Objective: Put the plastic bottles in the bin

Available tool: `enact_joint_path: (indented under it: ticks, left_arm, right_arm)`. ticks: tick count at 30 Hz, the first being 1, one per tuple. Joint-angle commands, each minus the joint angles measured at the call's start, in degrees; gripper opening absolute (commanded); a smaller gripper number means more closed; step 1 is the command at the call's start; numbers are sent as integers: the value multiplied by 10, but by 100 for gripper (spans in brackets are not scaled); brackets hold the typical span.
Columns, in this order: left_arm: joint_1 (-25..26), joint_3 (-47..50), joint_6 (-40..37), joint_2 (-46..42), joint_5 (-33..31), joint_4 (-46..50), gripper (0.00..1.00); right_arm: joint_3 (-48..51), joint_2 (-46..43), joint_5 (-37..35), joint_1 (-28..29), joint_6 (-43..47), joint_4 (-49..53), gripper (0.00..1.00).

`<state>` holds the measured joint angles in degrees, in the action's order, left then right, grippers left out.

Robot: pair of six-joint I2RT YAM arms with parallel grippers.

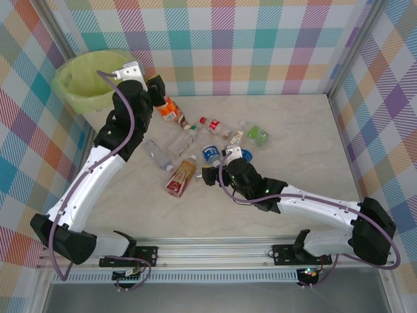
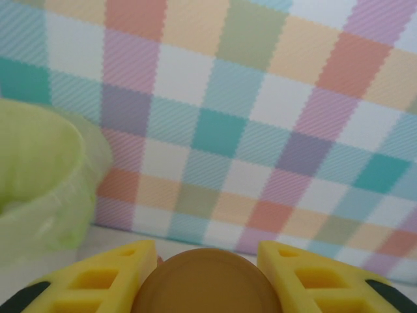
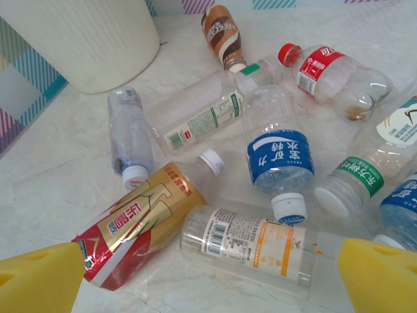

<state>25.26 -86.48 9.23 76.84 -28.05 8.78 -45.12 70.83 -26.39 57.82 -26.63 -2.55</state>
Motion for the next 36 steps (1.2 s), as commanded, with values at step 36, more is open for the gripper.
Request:
enact_joint_path:
  ticks: [36]
  left_arm:
    - [-309,-716,-75,508,-97,275,32]
  right_arm:
    - [31,-75,-41,0,-36,27,100]
